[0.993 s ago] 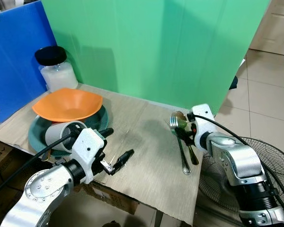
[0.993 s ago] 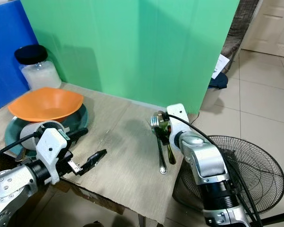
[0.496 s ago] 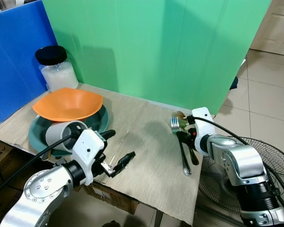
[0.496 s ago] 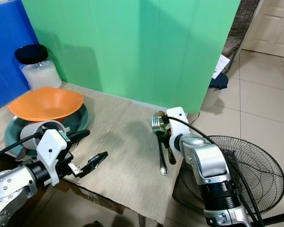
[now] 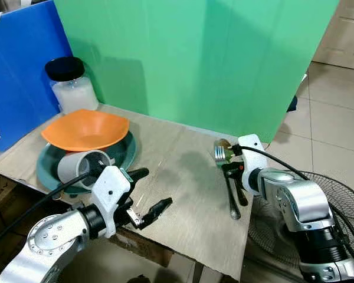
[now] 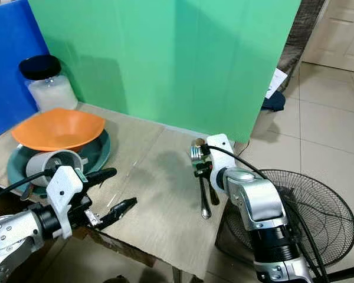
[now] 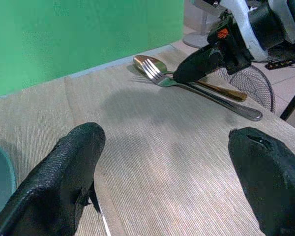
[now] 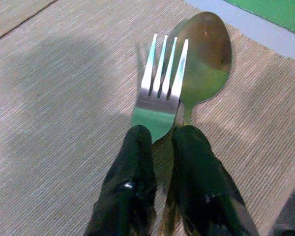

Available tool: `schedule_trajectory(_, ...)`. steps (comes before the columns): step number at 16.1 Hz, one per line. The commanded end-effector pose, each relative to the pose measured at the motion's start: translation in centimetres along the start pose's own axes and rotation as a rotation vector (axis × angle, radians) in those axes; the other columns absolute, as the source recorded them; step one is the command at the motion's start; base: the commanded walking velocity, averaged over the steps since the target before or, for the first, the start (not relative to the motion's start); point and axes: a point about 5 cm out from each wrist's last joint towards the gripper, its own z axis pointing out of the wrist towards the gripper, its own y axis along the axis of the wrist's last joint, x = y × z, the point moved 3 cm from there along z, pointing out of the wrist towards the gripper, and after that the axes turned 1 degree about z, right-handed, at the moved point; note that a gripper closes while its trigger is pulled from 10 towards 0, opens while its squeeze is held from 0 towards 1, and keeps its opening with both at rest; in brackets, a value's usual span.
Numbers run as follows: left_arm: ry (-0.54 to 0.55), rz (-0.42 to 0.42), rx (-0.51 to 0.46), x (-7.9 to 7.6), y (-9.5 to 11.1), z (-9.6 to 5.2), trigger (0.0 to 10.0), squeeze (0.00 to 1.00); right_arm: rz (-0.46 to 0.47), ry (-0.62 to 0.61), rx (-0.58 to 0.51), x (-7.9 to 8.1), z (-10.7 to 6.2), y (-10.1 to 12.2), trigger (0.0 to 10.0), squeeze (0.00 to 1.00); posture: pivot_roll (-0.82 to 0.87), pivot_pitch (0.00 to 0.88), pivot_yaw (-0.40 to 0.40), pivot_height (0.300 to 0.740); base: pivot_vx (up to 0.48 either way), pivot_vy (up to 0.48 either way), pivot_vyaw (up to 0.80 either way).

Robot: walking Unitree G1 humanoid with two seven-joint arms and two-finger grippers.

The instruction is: Setting the table

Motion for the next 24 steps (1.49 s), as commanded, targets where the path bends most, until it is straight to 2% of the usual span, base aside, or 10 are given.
schedule_trajectory(1,-0.022,0.007,-0.003,-0.4,0.2,0.0,10.0,0.0,0.013,-0.005,0.011,-0.1,-0.1,-0.1,0.0,0.0,0.16,0.0,0.021,0.74,0.0,0.0,0.0)
schedule_trajectory(7,-0.022,0.01,0.003,-0.3,0.2,-0.1,10.0,0.0,0.024,-0.01,0.0,-0.2,-0.2,0.2,0.0,0.0,0.16,0.0,0.024,0.74,0.0,0.0,0.0)
schedule_trajectory(9,-0.02,0.012,0.003,-0.2,0.1,-0.1,10.0,0.0,0.026,-0.009,-0.029,-0.1,-0.5,0.8,0.0,0.0,0.16,0.0,0.024,0.74,0.0,0.0,0.0)
schedule_trajectory(14,-0.018,0.014,0.004,-0.2,0.0,-0.1,10.0,0.0,-0.004,0.016,-0.181,0.3,-2.4,4.0,0.0,0.0,0.16,0.0,0.026,0.74,0.0,0.0,0.0)
schedule_trajectory(18,-0.019,0.017,0.004,-0.1,0.0,0.0,10.0,0.0,-0.029,0.021,-0.189,0.7,-2.9,4.1,0.0,0.0,0.15,0.0,0.03,0.74,0.0,0.0,0.0)
schedule_trajectory(19,-0.022,0.018,0.005,-0.2,0.0,0.0,10.0,0.0,-0.063,0.021,-0.168,0.8,-2.9,3.5,10.0,0.0,0.15,0.0,0.031,0.74,0.0,0.0,0.0)
schedule_trajectory(20,-0.025,0.02,0.013,-0.3,-0.2,-0.1,10.0,0.0,-0.092,-0.004,-0.112,0.6,-2.7,2.1,10.0,1.0,0.15,0.0,0.03,0.74,0.0,0.0,0.0)
schedule_trajectory(24,-0.031,0.022,0.016,-0.4,-0.2,0.0,10.0,0.0,-0.097,-0.065,-0.079,-0.3,-2.1,1.1,10.0,1.0,0.15,0.0,0.032,0.74,0.0,0.0,0.0)
